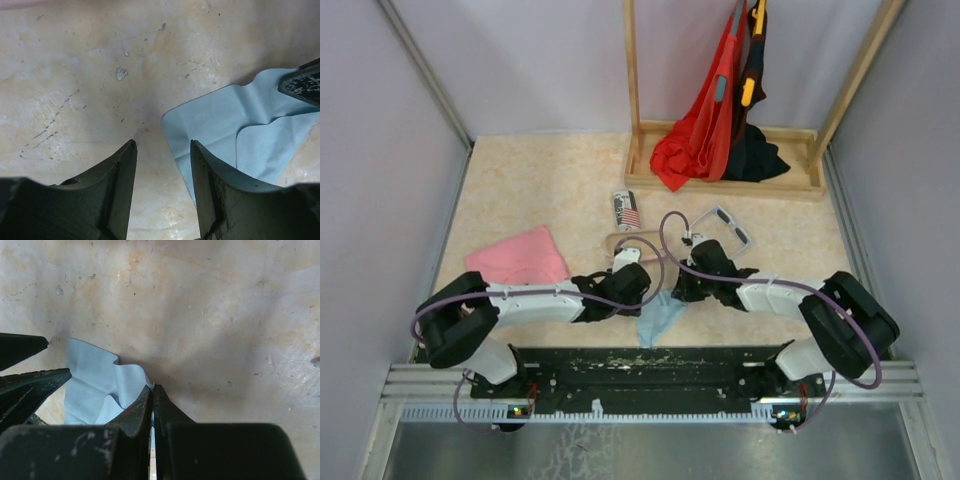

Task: Organize the sunglasses
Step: Adjust the glasses cleaning cloth at the center of the board.

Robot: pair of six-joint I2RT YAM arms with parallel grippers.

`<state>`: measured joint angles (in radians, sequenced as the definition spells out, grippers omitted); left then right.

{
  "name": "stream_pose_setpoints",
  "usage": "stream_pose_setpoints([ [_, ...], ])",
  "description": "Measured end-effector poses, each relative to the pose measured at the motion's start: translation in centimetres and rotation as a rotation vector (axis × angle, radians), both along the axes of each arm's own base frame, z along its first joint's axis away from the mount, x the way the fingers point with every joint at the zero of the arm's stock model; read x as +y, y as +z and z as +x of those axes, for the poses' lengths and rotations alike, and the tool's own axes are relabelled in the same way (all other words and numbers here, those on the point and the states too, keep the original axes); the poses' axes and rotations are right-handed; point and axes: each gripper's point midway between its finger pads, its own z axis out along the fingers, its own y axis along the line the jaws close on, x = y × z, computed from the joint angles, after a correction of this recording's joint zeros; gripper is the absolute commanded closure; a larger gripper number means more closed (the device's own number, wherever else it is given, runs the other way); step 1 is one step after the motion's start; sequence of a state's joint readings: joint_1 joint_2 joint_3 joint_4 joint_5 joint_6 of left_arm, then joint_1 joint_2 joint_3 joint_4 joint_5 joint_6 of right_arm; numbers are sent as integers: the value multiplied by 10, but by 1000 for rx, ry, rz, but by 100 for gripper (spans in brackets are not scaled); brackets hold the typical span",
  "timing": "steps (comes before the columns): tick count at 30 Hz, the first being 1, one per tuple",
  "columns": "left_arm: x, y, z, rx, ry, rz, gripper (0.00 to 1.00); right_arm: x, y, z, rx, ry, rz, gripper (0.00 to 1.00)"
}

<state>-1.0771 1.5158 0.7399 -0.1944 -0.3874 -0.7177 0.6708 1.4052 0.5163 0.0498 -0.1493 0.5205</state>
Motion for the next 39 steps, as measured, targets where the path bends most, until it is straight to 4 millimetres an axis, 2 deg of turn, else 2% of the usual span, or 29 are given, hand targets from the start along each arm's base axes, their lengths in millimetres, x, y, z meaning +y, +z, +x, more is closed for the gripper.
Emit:
stream_pose_setpoints([
  [9, -11, -5, 7, 14, 3, 61, 55, -3, -1, -1, 17, -17, 84, 100],
  [17, -20, -9, 5, -11, 2, 163, 59, -4, 0, -1, 11, -16, 98, 100],
  [26, -27, -11, 0, -40, 31, 172, 79, -8, 0, -5, 12, -17, 103, 100],
  [32, -28, -10, -2, -52, 36, 165, 98, -9, 0, -7, 10, -13, 110, 100],
  [39, -26, -6, -5, -65, -8, 147, 99, -12, 3, -16, -11, 21, 120, 100],
])
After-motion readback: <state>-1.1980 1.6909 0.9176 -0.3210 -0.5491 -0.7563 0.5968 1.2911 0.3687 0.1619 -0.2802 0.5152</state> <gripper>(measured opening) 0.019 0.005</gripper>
